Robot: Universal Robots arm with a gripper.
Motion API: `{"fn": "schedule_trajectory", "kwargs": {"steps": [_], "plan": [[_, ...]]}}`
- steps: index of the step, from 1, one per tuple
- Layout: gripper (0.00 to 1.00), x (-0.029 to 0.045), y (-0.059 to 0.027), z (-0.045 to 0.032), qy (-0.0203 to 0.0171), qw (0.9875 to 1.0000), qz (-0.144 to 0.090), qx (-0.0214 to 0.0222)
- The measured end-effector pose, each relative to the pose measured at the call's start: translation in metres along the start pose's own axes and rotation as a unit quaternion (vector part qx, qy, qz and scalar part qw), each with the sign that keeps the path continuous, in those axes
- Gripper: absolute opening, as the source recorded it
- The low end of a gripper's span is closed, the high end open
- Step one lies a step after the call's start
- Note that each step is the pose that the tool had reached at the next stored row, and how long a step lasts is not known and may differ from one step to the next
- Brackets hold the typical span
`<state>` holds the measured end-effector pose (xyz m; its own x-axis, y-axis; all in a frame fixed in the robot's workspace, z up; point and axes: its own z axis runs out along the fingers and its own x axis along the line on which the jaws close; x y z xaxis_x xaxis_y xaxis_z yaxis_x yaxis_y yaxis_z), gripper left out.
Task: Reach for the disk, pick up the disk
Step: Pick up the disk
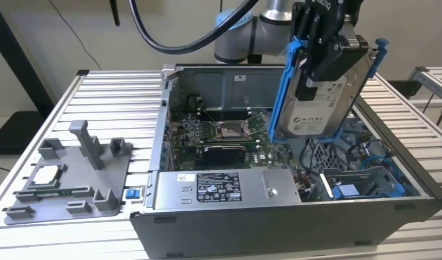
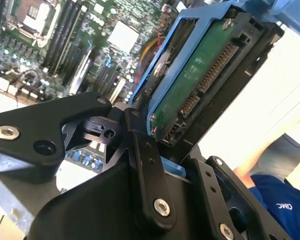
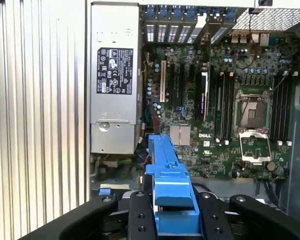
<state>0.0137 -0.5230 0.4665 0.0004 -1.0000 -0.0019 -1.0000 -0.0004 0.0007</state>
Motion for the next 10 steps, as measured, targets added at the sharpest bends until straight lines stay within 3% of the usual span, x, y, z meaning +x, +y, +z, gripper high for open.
{"fn": "schedule_trajectory", "kwargs": {"steps": [10], "plan": [[0.00, 0.0322, -0.0003, 0.0011, 0.0000, 1.0000, 0.000, 0.0000]]}}
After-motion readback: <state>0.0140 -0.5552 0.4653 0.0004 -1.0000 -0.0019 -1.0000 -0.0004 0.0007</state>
